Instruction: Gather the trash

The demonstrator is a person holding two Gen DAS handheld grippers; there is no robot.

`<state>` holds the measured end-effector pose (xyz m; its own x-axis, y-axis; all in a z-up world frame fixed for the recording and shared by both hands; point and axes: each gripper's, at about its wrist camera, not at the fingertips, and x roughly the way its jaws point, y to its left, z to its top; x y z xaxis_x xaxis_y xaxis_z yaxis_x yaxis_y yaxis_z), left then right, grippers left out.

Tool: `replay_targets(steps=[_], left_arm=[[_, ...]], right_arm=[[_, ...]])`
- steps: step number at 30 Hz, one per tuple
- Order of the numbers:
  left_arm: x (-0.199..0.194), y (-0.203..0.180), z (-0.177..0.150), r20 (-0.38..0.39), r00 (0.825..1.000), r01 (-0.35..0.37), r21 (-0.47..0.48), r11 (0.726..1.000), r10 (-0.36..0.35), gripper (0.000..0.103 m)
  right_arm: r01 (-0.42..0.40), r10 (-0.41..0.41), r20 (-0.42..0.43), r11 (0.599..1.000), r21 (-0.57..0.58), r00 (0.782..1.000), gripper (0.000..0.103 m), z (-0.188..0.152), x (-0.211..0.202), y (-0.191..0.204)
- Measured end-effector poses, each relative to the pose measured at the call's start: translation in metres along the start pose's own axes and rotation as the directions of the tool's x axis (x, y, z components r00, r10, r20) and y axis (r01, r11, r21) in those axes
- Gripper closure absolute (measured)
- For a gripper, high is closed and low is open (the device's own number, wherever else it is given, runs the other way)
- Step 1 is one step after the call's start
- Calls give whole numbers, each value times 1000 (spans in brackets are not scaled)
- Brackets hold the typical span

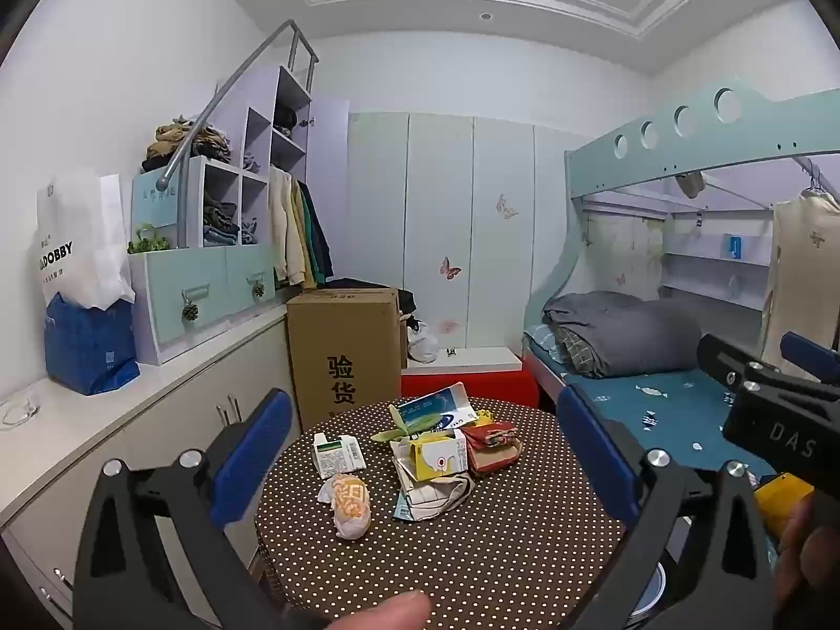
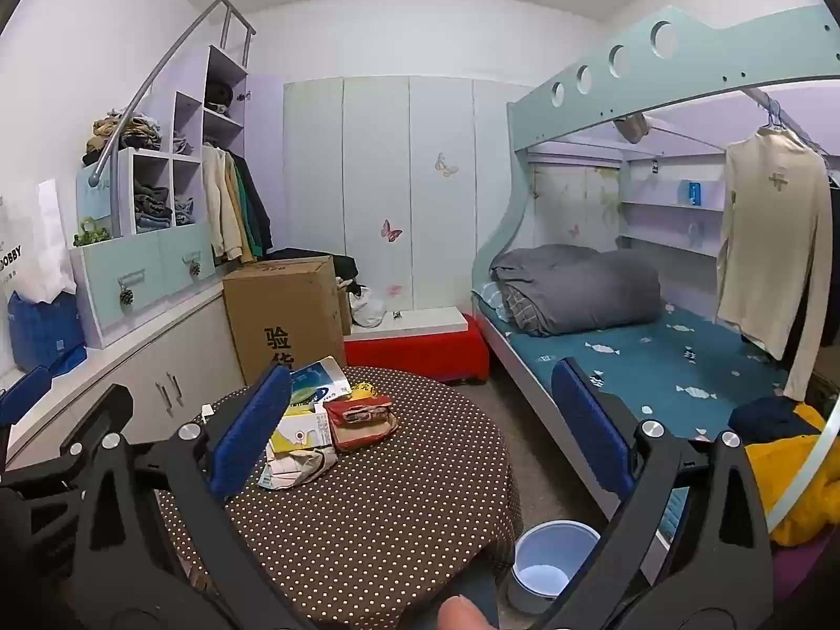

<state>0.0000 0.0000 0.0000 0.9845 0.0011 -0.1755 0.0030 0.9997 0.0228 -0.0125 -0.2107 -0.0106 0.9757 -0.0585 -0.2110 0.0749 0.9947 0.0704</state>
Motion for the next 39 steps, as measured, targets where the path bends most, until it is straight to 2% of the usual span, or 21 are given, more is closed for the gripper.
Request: replay_targets(steps=[27, 39], left_arm=[[7, -3, 4, -28, 1000, 3, 4, 1000, -3, 4], [9, -3, 5, -27, 1000, 5, 5, 1000, -5, 4]], right_arm=[[-1, 1, -5, 1000, -13, 1000, 6, -2, 5, -4], [4, -4, -8, 1000, -30, 1000, 6, -7, 6, 7]])
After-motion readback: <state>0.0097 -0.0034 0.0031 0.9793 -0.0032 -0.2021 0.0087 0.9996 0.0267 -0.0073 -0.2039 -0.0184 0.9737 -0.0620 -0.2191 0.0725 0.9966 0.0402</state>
